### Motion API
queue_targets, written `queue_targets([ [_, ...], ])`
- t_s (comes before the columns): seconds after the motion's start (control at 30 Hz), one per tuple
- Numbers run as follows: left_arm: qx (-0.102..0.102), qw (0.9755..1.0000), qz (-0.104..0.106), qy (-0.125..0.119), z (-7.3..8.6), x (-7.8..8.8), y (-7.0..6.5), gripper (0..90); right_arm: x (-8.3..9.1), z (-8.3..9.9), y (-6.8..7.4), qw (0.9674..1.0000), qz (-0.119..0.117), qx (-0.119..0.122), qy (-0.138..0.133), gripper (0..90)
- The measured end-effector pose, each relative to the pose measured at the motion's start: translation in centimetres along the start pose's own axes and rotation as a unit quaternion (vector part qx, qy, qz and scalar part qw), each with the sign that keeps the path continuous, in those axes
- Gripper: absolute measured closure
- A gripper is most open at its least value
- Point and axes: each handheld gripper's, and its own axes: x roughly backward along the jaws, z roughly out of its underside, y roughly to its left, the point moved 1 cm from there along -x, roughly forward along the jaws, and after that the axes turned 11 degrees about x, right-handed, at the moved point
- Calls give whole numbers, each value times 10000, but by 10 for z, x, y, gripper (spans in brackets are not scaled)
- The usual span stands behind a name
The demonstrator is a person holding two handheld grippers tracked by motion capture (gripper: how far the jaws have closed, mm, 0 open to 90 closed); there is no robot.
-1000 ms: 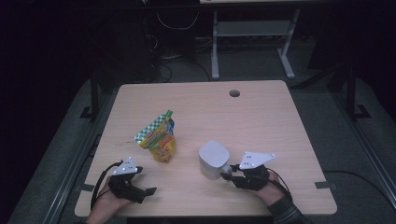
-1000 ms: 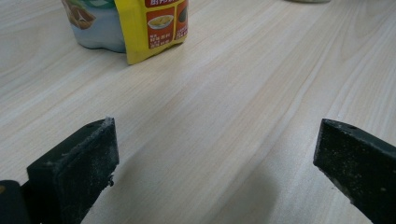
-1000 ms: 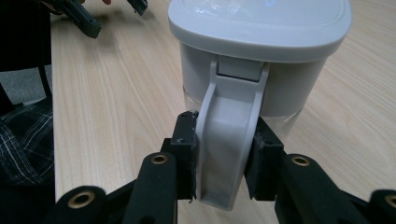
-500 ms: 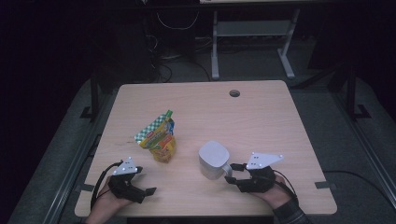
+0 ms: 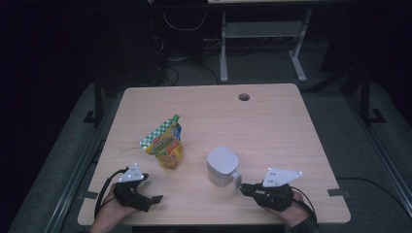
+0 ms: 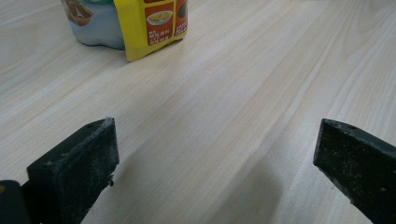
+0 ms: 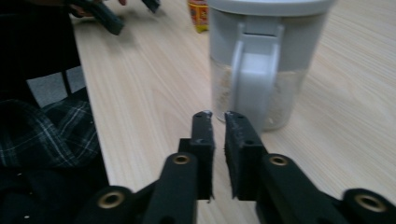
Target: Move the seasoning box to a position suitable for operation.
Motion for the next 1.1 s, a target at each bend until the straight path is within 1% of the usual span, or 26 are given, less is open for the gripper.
queue_targets([
  [0.03,5,10000,-3,0,0,0,0,0,-1,0,1,10000,-30,7,12,886],
  [0.07,-23,10000,-9,29,0,0,1,0,-2,-1,2,10000,-53,71,0,893],
  [0.17,-19,10000,-7,40,0,0,1,0,-5,-3,7,9996,-127,233,-35,894],
  [0.23,-18,10000,5,51,0,-1,1,0,-9,-4,9,9992,-125,377,-55,895],
  [0.27,5,10000,14,30,0,-2,0,0,-11,-5,10,9992,-104,377,-45,895],
  [0.33,-41,10000,14,60,0,-1,0,0,-15,-6,10,9993,-102,354,-27,895],
  [0.43,5,10000,18,36,0,-2,0,0,-20,-7,11,9994,-183,303,3,894],
  [0.5,-22,10000,17,75,0,-2,1,0,-25,-8,12,9994,-193,291,20,894],
  [0.57,13,10000,27,55,0,-2,1,0,-30,-9,13,9992,-221,331,71,894],
  [0.63,-9,10000,21,52,0,-2,1,0,-34,-10,13,9991,-206,342,110,894],
  [0.77,-42,10000,13,41,0,-2,2,0,-36,-9,10,9993,-163,279,171,895],
  [1.0,-27,10000,15,37,0,-2,2,0,-35,-7,7,9993,-63,298,228,895],
  [1.07,-10,10000,20,28,0,-2,2,0,-34,-6,5,9993,-4,306,223,895],
  [1.1,-4,10000,22,28,0,-2,2,0,-33,-6,4,9994,27,263,231,894],
])
